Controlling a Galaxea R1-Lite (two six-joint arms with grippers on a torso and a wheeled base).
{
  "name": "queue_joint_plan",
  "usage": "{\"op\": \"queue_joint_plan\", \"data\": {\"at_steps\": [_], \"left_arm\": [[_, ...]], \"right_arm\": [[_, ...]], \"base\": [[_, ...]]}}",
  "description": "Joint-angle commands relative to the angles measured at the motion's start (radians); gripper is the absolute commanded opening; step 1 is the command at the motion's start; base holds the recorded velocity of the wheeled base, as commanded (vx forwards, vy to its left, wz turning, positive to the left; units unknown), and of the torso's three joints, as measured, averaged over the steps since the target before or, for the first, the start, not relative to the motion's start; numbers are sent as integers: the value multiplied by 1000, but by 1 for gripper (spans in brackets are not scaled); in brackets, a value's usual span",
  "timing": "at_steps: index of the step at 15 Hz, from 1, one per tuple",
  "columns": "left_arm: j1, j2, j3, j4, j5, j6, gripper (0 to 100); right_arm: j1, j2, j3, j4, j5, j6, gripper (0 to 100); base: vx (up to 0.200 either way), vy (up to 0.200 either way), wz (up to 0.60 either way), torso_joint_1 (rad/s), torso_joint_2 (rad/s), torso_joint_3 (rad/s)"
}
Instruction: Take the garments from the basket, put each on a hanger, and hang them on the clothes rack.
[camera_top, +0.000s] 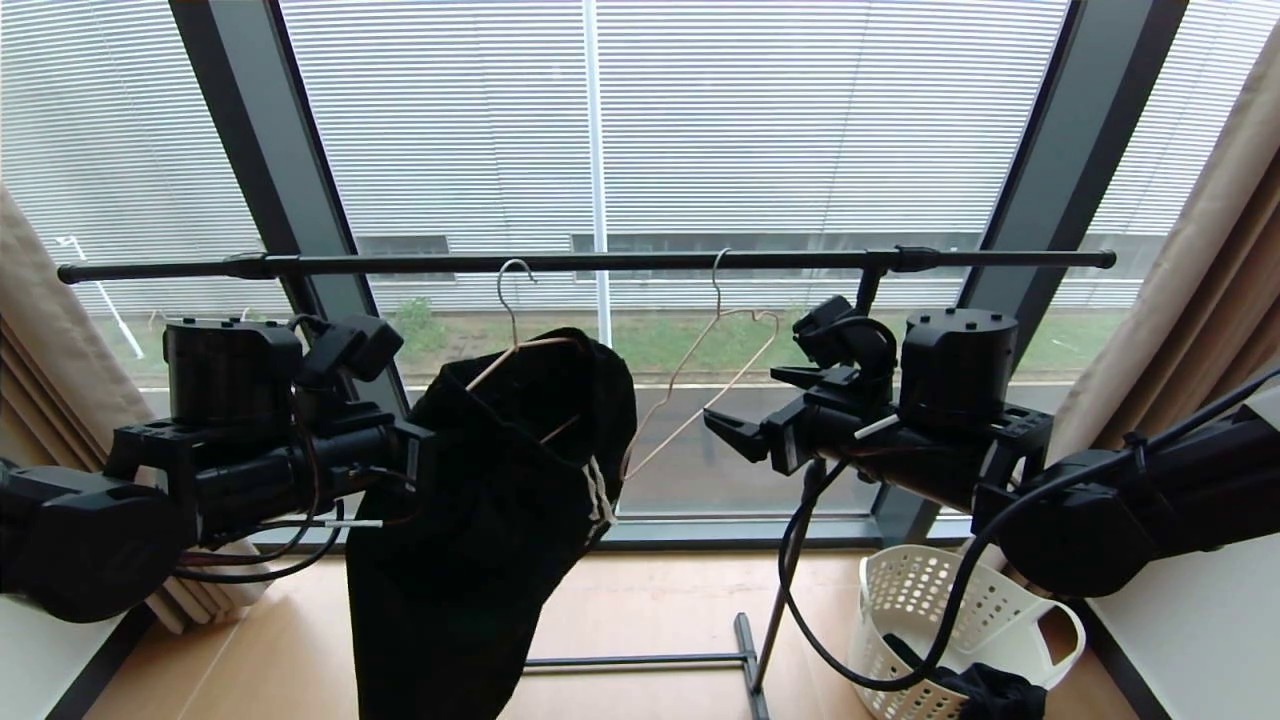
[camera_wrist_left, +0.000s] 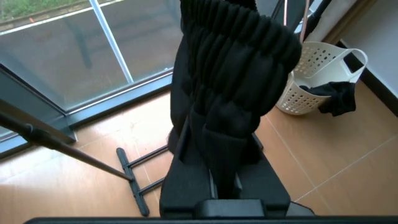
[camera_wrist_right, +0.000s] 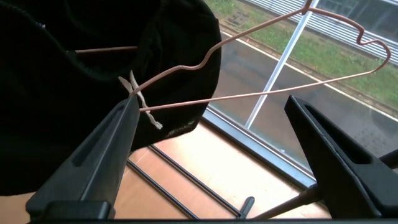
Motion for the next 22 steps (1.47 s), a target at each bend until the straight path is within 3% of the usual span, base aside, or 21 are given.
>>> {"op": "queue_joint_plan", "data": {"at_steps": [1, 8, 15, 22], "left_arm": [[-4, -1, -3, -3, 0, -1, 0], [-7, 47, -113, -3, 1, -10, 0], [-8, 196, -273, -1, 38, -46, 0], [-7, 246, -317, 7, 43, -82, 0]], "right_arm": [[0, 0, -1, 0, 0, 0, 100], [0, -2, 0, 0, -16, 0, 100], [0, 1, 2, 0, -17, -2, 100], [8, 17, 6, 0, -19, -5, 100]], "base": [[0, 0, 0, 0, 0, 0], [0, 0, 0, 0, 0, 0], [0, 0, 0, 0, 0, 0], [0, 0, 0, 0, 0, 0]]}}
